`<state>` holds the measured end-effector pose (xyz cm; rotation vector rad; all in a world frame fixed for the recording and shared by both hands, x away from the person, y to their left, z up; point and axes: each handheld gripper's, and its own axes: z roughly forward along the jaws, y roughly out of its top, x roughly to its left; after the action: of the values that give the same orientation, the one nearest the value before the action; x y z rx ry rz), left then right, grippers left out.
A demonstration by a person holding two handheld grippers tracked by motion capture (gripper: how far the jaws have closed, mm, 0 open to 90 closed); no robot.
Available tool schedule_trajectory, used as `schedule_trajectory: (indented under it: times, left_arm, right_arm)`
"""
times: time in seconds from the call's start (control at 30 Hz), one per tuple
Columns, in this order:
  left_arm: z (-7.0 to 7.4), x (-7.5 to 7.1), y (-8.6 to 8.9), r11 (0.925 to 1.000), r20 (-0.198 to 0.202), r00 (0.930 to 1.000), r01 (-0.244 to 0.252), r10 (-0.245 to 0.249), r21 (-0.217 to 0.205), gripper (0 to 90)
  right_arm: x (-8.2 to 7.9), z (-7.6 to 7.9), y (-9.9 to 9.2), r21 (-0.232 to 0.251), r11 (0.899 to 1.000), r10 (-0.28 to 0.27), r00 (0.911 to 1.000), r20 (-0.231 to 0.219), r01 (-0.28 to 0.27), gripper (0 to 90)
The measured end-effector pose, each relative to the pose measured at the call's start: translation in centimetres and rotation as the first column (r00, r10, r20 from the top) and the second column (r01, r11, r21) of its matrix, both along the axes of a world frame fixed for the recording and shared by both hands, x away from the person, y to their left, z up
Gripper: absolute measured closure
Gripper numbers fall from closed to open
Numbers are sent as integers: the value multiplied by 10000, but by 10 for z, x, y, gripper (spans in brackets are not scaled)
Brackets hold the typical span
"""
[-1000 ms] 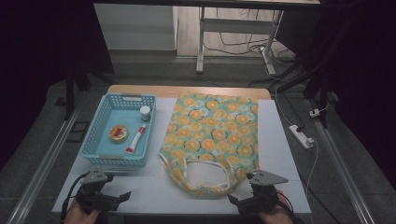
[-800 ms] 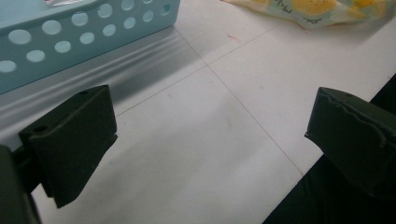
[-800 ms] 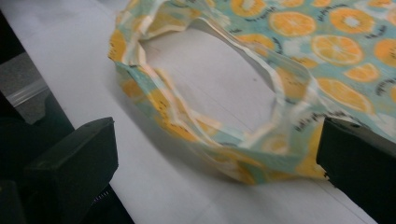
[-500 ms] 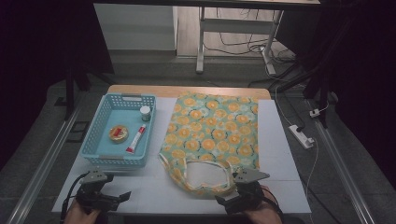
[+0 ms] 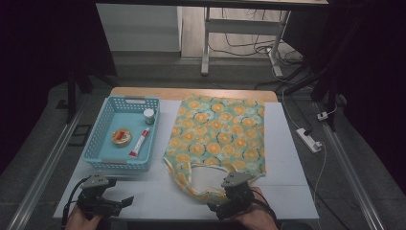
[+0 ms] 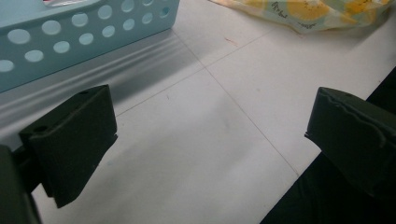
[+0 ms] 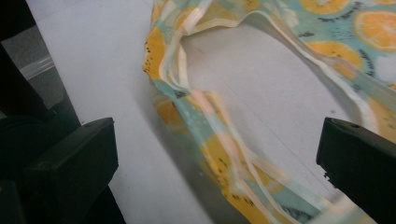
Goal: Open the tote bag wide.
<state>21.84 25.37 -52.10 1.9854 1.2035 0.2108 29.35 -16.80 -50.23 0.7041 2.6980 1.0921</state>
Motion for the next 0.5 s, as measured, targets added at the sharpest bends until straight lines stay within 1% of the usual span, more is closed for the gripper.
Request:
schedule_trajectory:
  times: [0.1, 0.2, 0.27, 0.4, 0.5]
  left_arm:
    - [0, 0, 0, 10000, -4, 10000, -18, 18, -23, 19]
    - [0, 0, 1, 10000, -22, 10000, -35, 34, -64, 20]
    - [0, 0, 1, 9999, -11, 10000, -40, 39, -93, 21]
    - [0, 0, 1, 9999, -45, 10000, -49, 48, -147, 23]
    - [0, 0, 2, 9998, -65, 9999, -83, 82, -165, 26]
  right_arm:
    - [-1, -2, 6, -160, 9998, 148, 9999, 16, -148, 4]
    - [0, -3, 9, -216, 9995, 222, 9997, 75, -220, 83]
    - [1, -3, 10, -244, 9991, 337, 9994, 93, -335, 174]
    - [2, 2, 11, -282, 9980, 564, 9982, 213, -558, 387]
    - [3, 5, 12, -520, 9966, 654, 9975, 252, -640, 551]
